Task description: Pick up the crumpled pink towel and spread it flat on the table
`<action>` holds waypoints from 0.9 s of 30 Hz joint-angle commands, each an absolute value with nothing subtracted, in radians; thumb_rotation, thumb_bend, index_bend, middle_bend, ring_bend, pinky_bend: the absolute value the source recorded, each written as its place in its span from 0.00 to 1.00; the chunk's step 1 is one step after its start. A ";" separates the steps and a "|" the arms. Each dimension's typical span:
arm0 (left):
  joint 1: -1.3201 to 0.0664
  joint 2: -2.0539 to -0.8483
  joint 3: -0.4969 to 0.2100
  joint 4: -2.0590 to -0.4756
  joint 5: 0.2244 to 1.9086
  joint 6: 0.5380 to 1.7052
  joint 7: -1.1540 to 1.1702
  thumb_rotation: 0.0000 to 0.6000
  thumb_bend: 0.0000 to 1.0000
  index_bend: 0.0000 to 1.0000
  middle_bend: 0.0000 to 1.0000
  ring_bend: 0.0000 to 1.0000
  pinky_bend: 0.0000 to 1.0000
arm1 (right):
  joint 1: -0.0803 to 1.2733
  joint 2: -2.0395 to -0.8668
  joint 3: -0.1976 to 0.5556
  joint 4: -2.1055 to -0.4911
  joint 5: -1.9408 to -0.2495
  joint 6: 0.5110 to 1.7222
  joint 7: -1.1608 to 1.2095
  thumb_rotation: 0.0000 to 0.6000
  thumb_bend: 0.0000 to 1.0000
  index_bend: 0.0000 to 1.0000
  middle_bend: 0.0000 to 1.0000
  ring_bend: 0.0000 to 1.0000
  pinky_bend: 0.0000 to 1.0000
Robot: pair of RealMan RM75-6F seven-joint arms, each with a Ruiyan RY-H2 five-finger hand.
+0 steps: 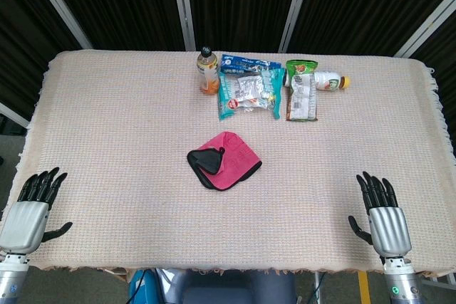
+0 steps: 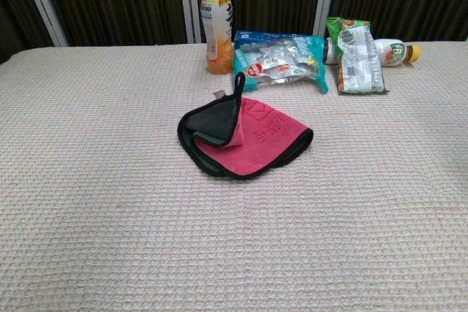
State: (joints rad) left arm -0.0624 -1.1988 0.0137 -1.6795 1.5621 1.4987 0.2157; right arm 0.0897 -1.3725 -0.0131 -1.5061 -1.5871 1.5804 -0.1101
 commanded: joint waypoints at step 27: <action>-0.129 -1.204 -0.042 -1.732 1.525 1.429 0.196 1.00 0.05 0.10 0.01 0.00 0.06 | 0.080 -1.383 0.016 -1.498 -1.617 1.601 -0.065 1.00 0.31 0.00 0.00 0.00 0.00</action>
State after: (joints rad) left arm -0.1096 -1.2046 -0.0258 -1.7149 1.5385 1.4502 0.1929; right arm 0.0801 -1.3829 0.0140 -1.4951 -1.6143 1.5985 -0.0694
